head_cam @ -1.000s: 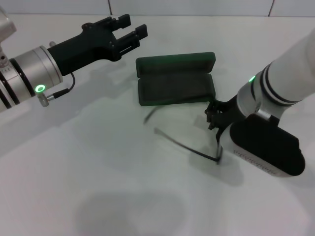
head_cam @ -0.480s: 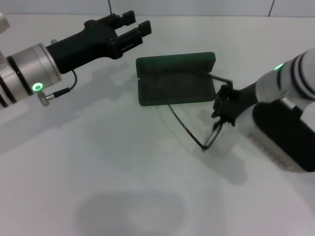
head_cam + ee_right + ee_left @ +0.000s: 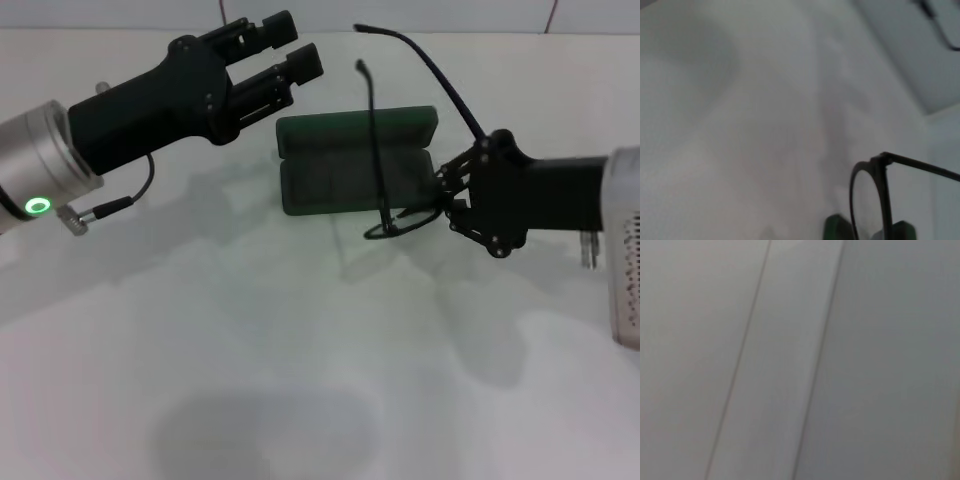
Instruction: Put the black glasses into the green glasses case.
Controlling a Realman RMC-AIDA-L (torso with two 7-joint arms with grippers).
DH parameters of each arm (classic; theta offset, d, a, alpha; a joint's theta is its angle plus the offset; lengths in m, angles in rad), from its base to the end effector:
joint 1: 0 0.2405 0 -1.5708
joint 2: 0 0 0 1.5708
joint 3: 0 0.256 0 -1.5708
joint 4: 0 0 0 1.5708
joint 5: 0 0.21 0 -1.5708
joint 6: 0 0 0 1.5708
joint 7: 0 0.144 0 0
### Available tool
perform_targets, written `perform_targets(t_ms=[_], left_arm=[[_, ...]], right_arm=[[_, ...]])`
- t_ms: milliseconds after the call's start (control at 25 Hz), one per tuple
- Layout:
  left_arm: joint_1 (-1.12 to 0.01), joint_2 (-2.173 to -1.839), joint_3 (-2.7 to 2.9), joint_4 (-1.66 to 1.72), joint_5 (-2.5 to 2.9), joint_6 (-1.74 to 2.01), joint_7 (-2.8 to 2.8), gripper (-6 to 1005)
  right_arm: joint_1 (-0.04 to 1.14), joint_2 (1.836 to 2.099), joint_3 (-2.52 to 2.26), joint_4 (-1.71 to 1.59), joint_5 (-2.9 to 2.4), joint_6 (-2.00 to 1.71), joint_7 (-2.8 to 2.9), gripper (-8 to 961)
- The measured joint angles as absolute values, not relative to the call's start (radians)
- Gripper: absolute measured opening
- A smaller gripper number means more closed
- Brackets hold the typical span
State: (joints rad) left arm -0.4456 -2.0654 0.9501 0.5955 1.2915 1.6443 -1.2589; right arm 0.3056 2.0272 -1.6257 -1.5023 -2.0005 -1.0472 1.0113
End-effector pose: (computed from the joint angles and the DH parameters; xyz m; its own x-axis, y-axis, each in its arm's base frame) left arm -0.2194 0.3242 0.0264 0.4948 0.1040 0.8628 0.4141 -0.9011 -0.1288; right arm 0.1445 0.3299 -0.0190 0.6964 0.6867 0.2083 0.7051 -0.6009 -0.3764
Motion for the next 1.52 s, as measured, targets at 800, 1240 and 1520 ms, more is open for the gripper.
perform_targets(t_ms=[800,1240,1520], left_arm=[[-0.664,-2.073,0.955,0.581,1.473,1.652,-1.489,565],[-0.726,-2.089,0.966,0.580,1.550,1.633,-1.537,565],[-0.728,-2.085,0.974,0.588,1.506,1.717,-1.556,564]], right_arm=[[0.264,2.026,-1.674,-0.777,-0.772,-1.167,0.046,121],[0.270,2.026,-1.694,-0.737,-0.772,-1.190,-0.047,122],[0.269,2.025,-1.691,-0.734,-0.770,-1.178,-0.059,123]])
